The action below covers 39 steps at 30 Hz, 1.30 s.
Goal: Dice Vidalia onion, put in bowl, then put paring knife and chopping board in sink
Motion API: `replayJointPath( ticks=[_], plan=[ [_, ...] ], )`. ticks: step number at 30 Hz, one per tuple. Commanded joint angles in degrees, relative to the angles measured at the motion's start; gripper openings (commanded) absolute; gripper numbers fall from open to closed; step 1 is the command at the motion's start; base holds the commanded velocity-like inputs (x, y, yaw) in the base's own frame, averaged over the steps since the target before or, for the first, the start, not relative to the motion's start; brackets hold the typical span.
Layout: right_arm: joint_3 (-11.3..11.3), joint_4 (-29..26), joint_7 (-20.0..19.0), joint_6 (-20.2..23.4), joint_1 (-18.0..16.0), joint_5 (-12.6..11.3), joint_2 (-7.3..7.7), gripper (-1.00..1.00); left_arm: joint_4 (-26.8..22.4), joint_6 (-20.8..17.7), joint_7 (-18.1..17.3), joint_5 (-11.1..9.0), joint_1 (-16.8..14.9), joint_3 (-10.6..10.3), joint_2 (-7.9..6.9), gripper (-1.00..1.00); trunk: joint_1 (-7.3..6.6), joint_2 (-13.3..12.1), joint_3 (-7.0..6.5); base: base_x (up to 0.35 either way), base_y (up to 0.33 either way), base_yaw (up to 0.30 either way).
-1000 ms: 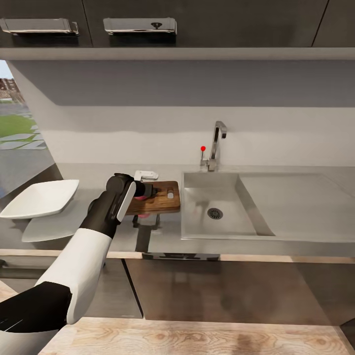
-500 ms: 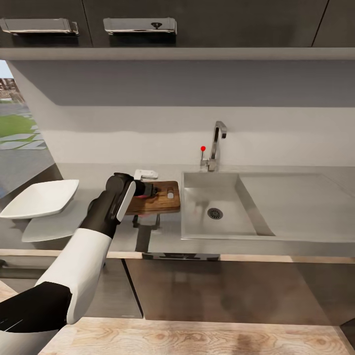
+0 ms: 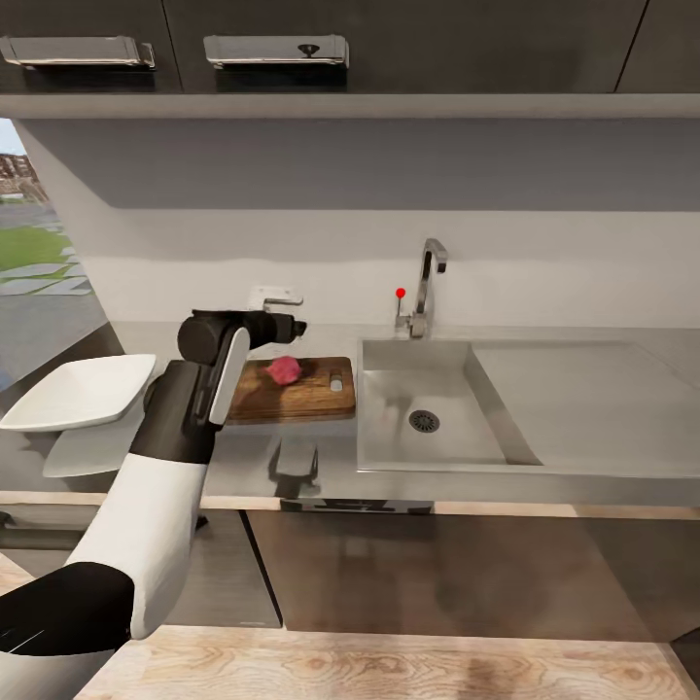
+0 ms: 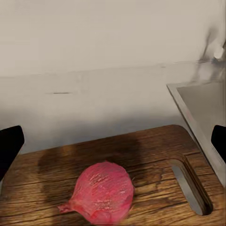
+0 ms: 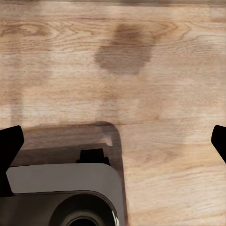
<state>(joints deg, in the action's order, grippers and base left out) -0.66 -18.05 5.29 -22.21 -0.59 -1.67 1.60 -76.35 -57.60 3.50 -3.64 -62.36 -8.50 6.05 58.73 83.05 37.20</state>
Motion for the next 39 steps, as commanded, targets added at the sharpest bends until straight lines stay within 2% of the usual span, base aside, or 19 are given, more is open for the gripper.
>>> replayJointPath(
  ticks=[1,9,26,39],
  plan=[
    [0.0,0.0,0.0,-0.2,0.0,-0.2,-0.01,1.0,-0.1,-0.2,0.4,-0.4,0.0,0.0,-0.03,1.0,0.0,0.0,0.05,0.0,0.0,0.0],
    [0.0,0.0,0.0,-0.2,0.0,-0.2,-0.02,1.0,2.5,-0.2,0.4,-0.4,0.0,0.0,-0.08,1.0,0.0,0.0,0.05,-0.11,0.0,0.0],
    [0.0,0.0,0.0,-0.2,0.0,-0.2,0.07,1.0,7.4,-0.2,0.4,-0.5,0.0,-0.1,-0.08,1.0,0.0,0.0,0.05,-0.327,0.0,0.0],
    [0.0,0.0,0.0,-0.2,0.0,-0.1,0.07,1.0,15.1,0.2,0.3,-0.4,0.0,-0.2,0.01,1.0,0.0,0.0,0.05,-0.333,0.0,0.0]
  ],
)
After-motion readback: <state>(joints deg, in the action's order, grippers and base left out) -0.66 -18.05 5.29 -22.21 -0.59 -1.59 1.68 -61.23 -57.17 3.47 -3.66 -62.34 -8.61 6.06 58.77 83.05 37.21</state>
